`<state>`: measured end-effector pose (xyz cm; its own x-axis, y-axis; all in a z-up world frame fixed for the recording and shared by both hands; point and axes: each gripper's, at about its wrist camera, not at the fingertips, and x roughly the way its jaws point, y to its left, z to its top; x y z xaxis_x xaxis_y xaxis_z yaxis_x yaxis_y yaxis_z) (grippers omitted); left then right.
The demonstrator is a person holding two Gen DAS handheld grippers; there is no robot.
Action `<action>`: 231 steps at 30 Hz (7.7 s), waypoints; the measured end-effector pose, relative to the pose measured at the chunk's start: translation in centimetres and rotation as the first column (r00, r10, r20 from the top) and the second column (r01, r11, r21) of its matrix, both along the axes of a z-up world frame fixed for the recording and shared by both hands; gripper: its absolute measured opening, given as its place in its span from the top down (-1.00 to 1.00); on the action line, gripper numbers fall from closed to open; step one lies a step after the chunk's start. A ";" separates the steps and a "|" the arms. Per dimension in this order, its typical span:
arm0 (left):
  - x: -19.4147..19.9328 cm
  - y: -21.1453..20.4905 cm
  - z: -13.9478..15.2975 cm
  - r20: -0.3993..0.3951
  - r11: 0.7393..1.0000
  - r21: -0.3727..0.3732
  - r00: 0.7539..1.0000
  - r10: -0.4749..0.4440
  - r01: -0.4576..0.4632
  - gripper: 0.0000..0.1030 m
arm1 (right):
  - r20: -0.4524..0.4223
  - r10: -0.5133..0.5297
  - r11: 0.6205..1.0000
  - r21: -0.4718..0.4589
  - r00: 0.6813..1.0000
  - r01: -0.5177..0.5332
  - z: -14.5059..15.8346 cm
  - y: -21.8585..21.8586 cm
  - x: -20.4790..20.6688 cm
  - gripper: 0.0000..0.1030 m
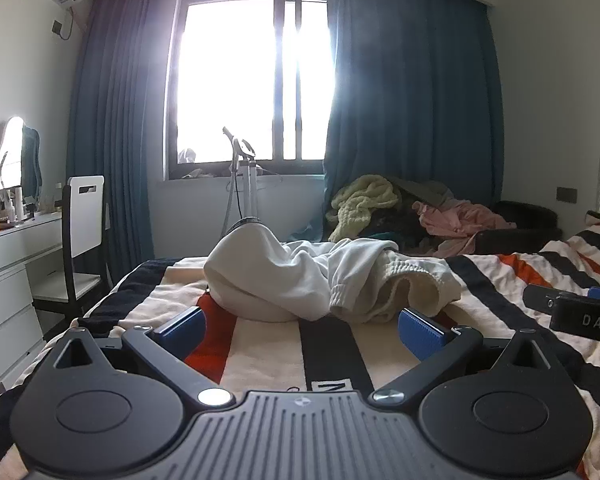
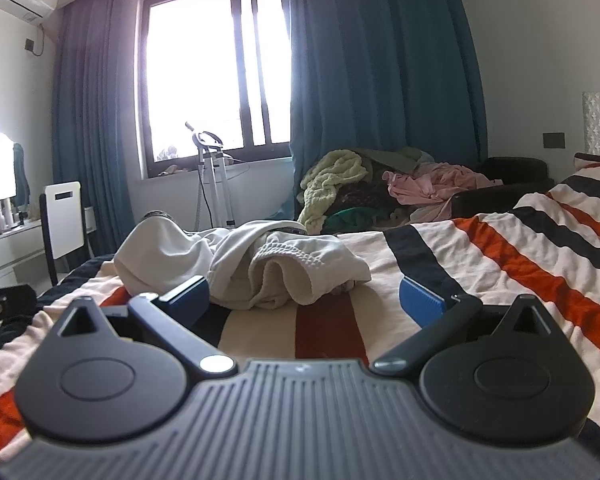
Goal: Fold clothes
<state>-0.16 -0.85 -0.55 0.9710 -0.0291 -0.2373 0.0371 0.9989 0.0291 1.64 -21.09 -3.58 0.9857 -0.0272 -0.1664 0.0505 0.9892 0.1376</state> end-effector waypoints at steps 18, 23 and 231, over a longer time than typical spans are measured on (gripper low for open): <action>1.3 -0.1 -0.8 -0.041 0.999 -0.020 0.999 -0.033 0.032 -1.00 | -0.011 -0.024 1.000 -0.019 1.000 0.024 0.0 0.2 0.0 -1.00; 1.8 -0.6 -0.3 0.005 0.999 -0.018 0.999 -0.038 0.038 -1.00 | 0.059 -0.060 0.998 0.027 0.996 0.059 0.2 -0.4 0.0 -1.00; 14.7 29.7 -5.5 -0.503 0.436 -0.712 0.833 0.230 -0.550 0.56 | -0.243 0.646 0.432 0.898 0.723 -0.084 -11.3 4.0 6.8 -0.35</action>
<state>14.54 28.80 -6.01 0.8120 0.0040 -0.5836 -0.5169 0.4691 -0.7160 8.48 -17.08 -14.89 0.6013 0.7297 -0.3254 0.0478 0.3737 0.9263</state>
